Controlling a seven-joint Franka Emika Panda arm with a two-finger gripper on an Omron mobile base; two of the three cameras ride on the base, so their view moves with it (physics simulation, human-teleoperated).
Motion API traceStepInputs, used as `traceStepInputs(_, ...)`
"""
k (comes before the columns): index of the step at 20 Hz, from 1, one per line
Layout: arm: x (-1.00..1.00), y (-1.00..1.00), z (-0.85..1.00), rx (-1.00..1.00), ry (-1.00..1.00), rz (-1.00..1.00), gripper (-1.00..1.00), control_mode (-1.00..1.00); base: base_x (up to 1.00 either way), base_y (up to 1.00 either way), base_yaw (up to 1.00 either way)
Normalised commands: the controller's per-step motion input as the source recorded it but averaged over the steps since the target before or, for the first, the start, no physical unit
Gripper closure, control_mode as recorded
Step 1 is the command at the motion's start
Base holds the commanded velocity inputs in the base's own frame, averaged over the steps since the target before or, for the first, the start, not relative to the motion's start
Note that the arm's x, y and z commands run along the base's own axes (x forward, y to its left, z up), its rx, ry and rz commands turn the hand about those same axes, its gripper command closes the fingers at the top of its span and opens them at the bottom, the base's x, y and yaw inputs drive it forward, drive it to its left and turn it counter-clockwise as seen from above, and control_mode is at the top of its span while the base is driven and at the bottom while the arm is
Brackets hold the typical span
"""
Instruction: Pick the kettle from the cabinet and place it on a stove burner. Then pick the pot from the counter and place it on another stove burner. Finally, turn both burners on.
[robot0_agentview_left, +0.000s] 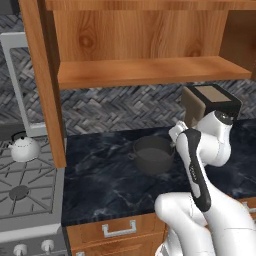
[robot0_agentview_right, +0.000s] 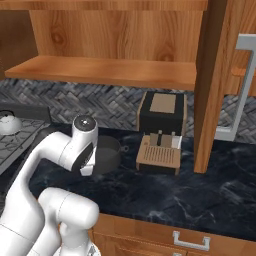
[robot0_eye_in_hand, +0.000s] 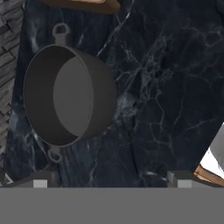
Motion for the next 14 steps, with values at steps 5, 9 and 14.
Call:
traceStepInputs(5, 0.32, 0.00, -0.20, 0.00, 0.05, 0.03, -1.00, -1.00, 0.00, 0.00, 0.00)
traceStepInputs(9, 0.33, 0.00, -0.25, -0.01, 0.04, 0.03, -1.00, -1.00, 0.00, 0.00, 0.00)
traceStepInputs(14, 0.26, 0.00, -0.28, -0.02, 0.03, 0.03, -1.00, -1.00, 0.00, 0.00, 0.00)
